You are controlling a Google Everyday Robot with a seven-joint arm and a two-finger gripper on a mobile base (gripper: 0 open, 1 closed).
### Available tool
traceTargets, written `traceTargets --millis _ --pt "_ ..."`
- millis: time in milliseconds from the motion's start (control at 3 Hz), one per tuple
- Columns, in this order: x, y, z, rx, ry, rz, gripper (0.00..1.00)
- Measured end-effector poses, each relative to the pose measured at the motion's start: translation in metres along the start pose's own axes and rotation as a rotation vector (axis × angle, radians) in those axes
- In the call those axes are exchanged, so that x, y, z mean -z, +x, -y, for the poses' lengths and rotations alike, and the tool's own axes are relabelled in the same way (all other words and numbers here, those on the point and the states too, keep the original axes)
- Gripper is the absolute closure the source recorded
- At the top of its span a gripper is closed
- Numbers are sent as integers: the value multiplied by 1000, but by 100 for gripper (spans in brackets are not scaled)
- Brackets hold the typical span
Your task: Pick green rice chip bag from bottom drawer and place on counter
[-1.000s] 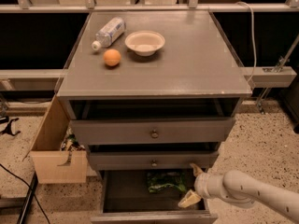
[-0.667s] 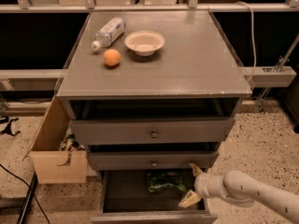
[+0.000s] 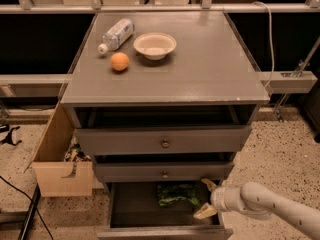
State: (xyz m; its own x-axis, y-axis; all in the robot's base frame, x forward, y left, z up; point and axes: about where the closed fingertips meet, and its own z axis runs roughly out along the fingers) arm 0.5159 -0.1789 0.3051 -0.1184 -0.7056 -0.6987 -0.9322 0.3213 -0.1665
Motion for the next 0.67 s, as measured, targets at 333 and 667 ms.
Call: traceTargets --millis 333,667 --pt "-8 15 2 -2 -6 -17 39" --pt "-17 33 3 -16 -10 -30 37"
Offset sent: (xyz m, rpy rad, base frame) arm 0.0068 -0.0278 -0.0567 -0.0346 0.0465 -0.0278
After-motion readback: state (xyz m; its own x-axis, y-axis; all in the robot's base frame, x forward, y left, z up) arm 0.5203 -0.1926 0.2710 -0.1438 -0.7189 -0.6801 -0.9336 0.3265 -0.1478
